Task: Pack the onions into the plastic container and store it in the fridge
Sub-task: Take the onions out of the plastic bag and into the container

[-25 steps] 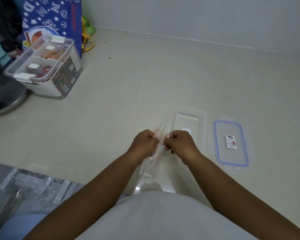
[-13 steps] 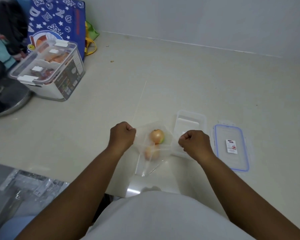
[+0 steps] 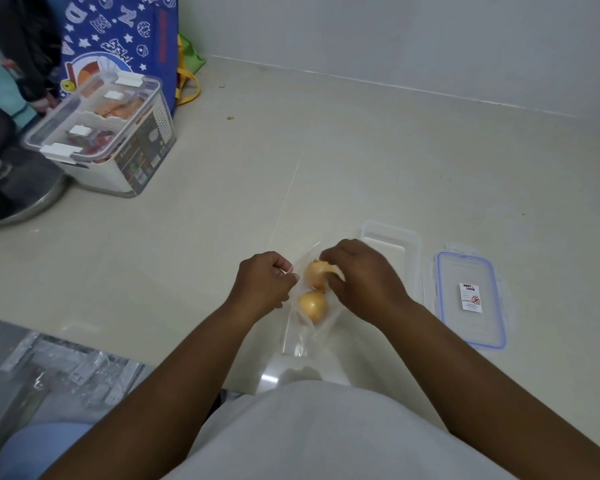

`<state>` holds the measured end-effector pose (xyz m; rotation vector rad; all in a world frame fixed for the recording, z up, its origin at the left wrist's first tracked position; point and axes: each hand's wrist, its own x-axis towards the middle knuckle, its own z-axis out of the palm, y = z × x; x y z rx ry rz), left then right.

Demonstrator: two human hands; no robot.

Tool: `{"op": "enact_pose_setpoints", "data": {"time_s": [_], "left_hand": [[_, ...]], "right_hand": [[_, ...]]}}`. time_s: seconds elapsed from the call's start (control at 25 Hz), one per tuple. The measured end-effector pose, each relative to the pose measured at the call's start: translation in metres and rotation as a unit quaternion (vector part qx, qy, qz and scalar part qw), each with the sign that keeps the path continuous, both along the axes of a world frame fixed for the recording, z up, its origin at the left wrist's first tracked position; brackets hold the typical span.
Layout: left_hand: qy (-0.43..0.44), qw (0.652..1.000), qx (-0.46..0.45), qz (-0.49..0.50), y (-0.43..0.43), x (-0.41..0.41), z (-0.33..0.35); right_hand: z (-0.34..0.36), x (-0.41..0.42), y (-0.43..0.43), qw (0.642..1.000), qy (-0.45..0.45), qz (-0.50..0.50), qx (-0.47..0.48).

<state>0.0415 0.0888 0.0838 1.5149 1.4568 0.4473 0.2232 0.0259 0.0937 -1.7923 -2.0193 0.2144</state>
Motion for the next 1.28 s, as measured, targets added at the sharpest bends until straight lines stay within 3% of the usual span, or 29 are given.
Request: {"op": "enact_pose_setpoints", "data": {"time_s": [0.08, 0.2, 0.44, 0.56, 0.72, 0.8, 0.88, 0.92, 1.0, 1.16, 1.28], "left_hand": [[-0.002, 1.000, 0.000, -0.001, -0.001, -0.001, 0.000], [-0.003, 1.000, 0.002, -0.007, -0.004, -0.001, -0.001], [-0.012, 1.000, -0.002, -0.011, -0.005, -0.005, -0.004], [-0.013, 1.000, -0.005, -0.014, -0.005, -0.005, -0.006], [-0.023, 1.000, -0.008, -0.006, -0.001, -0.005, -0.008], [-0.027, 1.000, -0.012, -0.006, 0.000, -0.006, -0.010], [-0.030, 0.999, -0.014, -0.007, 0.000, -0.005, -0.011], [-0.031, 0.999, -0.015, -0.005, 0.000, -0.005, -0.012], [-0.033, 0.999, -0.015, -0.002, 0.000, -0.004, -0.012], [-0.034, 0.999, -0.014, -0.005, 0.000, -0.003, -0.011], [-0.040, 0.999, -0.013, -0.003, 0.000, -0.002, -0.010]], "right_hand": [[-0.008, -0.010, 0.011, 0.988, -0.051, 0.085, -0.119], [-0.027, -0.023, 0.024, 0.939, -0.141, 0.118, -0.290], [-0.044, -0.036, 0.024, 0.897, -0.266, 0.176, -0.307], [-0.033, -0.031, 0.023, 0.923, -0.184, 0.150, -0.303], [0.008, 0.009, 0.017, 0.965, 0.014, 0.086, -0.247], [0.027, 0.036, 0.008, 0.962, 0.190, 0.021, -0.195], [0.032, 0.059, 0.001, 0.947, 0.285, -0.075, -0.126], [0.029, 0.066, 0.000, 0.947, 0.275, -0.129, -0.107], [0.012, 0.078, 0.004, 0.956, 0.168, -0.201, -0.133], [-0.028, 0.076, 0.008, 0.944, -0.035, -0.162, -0.287], [-0.043, 0.070, 0.007, 0.932, -0.066, -0.147, -0.324]]}}
